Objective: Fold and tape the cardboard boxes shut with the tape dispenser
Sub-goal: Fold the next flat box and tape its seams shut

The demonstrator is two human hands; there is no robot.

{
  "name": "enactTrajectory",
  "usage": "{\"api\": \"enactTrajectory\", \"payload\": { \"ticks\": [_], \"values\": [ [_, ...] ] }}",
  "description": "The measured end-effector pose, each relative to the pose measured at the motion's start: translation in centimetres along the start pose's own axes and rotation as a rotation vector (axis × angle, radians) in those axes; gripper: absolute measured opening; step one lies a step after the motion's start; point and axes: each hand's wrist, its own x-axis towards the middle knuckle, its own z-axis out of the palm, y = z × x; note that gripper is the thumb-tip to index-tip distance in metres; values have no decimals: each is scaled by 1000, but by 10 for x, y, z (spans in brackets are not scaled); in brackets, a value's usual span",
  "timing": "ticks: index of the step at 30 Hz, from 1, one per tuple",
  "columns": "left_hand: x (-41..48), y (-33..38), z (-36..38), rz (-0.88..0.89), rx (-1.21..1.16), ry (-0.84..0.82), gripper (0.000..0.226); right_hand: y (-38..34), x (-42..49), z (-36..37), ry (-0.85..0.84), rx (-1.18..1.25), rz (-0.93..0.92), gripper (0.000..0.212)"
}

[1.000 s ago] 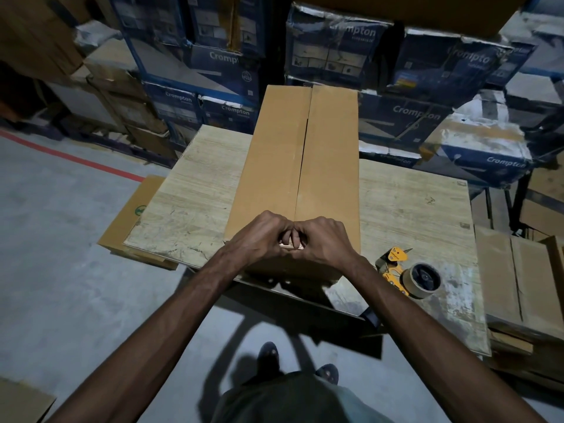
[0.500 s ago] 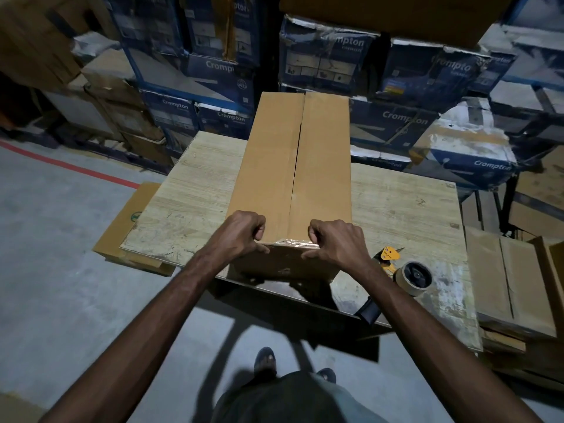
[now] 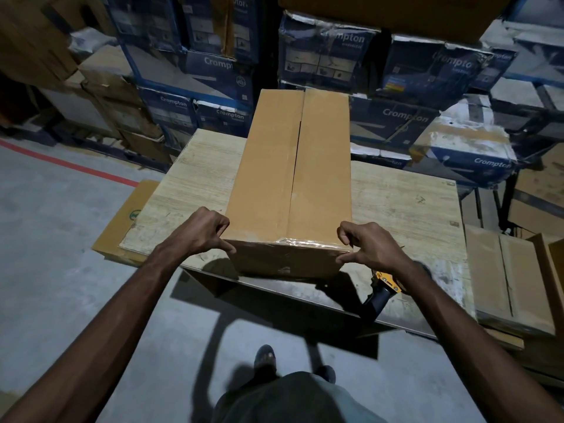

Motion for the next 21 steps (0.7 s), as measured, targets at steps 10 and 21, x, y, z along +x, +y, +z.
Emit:
{"api": "enactTrajectory", "payload": {
  "ticks": [10, 21],
  "values": [
    [2, -15, 0, -7, -371, -85, 67, 3, -8, 5, 29, 308, 40, 44],
    [50, 24, 9, -260, -966, 124, 80, -44, 32, 43, 396, 975, 629, 65]
  ]
}}
